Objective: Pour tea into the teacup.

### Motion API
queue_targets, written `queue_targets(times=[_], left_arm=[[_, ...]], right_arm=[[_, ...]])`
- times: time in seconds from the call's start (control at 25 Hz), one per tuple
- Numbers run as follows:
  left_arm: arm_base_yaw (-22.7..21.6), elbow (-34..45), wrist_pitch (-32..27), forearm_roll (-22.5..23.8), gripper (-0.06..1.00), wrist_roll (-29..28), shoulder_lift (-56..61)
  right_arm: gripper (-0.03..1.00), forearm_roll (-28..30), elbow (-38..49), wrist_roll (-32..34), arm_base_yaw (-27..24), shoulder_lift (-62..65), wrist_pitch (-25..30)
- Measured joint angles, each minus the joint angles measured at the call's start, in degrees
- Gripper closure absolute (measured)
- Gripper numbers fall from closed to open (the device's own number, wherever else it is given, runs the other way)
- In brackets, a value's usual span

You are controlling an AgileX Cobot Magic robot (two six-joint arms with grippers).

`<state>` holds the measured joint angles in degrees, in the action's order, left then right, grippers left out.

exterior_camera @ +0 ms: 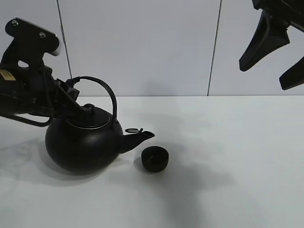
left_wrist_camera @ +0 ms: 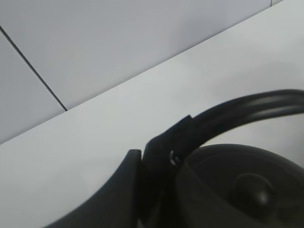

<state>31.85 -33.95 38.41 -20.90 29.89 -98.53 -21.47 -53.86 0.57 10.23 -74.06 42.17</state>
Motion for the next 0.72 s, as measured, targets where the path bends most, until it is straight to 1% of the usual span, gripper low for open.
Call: queue_targets(times=[0.16,0.52,0.72], left_arm=[[0.0,-2.4,-2.5,0.2,0.84,0.0,0.0],[0.0,-3.5,-2.5,2.6,0.84,0.2,0.0],[0.0,-3.5,-2.5,3.3,0.84,3.3,0.0]], right_arm=[[0.48,0.0,0.0,0.0,0.0,0.0,0.0],[0.48,0.0,0.0,0.0,0.0,0.0,0.0],[0.48,0.0,0.0,0.0,0.0,0.0,-0.1]])
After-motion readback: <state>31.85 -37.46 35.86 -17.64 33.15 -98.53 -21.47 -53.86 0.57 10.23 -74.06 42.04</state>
